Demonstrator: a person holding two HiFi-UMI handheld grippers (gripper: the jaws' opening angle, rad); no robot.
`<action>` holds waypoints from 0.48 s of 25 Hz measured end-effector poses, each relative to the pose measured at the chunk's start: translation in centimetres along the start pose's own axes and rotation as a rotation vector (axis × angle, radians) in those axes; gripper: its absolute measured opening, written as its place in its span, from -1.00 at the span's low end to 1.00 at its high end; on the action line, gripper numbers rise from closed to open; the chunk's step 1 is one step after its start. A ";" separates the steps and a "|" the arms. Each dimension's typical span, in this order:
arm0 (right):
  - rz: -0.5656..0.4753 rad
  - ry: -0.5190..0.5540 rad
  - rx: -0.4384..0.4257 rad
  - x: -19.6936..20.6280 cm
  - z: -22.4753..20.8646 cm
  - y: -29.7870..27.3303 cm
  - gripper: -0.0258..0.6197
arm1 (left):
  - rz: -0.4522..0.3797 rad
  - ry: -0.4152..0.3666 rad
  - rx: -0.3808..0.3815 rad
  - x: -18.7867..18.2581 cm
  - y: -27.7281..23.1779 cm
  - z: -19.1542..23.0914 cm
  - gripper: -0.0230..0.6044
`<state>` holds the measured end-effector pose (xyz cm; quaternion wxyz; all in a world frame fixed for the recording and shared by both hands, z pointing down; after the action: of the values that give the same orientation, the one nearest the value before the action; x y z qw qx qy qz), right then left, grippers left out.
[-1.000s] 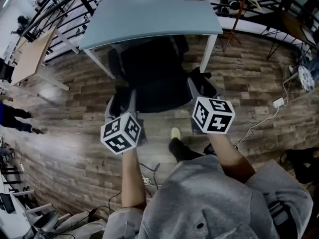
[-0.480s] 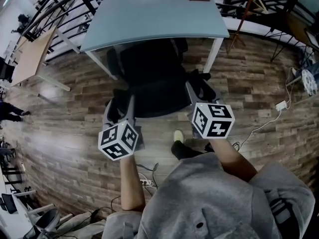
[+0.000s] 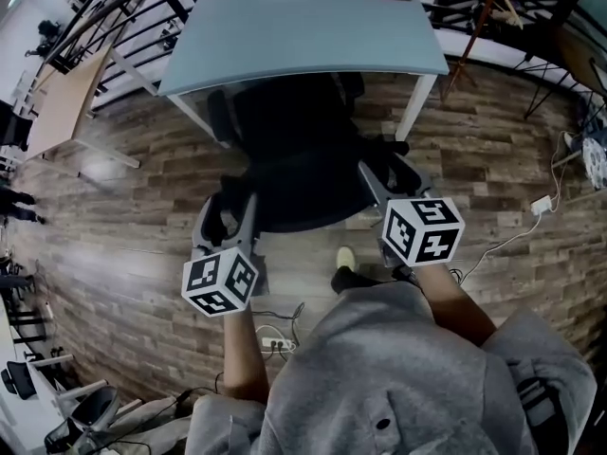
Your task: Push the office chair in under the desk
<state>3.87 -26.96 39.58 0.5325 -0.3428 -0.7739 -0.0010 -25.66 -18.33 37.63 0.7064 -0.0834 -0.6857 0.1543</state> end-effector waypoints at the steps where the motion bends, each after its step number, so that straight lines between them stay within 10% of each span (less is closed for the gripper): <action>1: 0.012 -0.008 -0.008 -0.1 -0.3 -0.2 -0.21 | 0.003 0.002 0.009 -0.1 -0.1 0.1 0.07; 12: 0.035 -0.052 0.004 -0.6 0.0 -1.6 -0.23 | 0.058 0.014 -0.031 -1.4 -2.9 1.7 0.00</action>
<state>3.19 -28.50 39.67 0.5129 -0.3552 -0.7813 0.0189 -27.03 -21.65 37.37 0.7050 -0.1151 -0.6805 0.1634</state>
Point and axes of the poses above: the fingertips, and each gripper's own axes: y backward along the fingers, z to its left, x out of its underside, the point moved 9 cm from there along y, backward along the fingers, and after that the axes turned 8 degrees about -y, right-handed, at the moved point
